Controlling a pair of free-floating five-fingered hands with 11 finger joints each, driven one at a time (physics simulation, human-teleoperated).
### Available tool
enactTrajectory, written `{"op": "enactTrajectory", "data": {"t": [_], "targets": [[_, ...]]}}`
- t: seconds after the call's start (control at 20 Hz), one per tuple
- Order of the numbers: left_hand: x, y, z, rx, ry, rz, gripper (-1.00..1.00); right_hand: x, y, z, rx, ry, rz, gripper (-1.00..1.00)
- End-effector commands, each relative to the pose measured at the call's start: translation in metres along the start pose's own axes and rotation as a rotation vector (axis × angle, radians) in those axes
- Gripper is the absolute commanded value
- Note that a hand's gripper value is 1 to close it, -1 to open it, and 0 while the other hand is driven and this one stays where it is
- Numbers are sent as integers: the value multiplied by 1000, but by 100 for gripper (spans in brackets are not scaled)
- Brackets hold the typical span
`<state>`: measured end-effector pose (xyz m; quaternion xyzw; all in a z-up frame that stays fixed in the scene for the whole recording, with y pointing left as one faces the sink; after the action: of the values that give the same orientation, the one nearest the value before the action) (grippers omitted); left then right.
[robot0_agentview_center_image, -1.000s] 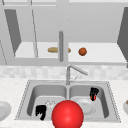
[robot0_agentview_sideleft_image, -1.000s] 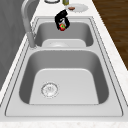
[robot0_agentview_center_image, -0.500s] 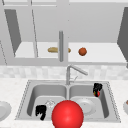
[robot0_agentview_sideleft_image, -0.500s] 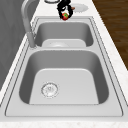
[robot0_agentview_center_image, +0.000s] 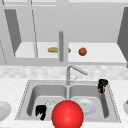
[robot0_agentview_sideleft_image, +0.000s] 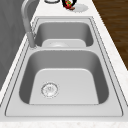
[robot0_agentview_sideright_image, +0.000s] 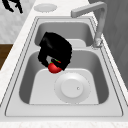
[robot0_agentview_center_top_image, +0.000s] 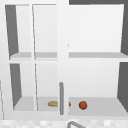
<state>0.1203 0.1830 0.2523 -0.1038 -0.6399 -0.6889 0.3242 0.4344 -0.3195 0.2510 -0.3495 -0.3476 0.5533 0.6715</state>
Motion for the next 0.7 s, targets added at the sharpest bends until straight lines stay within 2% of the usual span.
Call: {"op": "enactTrajectory", "data": {"t": [0.0, 0.65], "targets": [[0, 0, 0, 0, 0, 0, 0, -18, -17, 19, -10, 4, 7, 100], [0, 0, 0, 0, 0, 0, 0, -105, -45, 73, -11, -10, -13, 100]]}}
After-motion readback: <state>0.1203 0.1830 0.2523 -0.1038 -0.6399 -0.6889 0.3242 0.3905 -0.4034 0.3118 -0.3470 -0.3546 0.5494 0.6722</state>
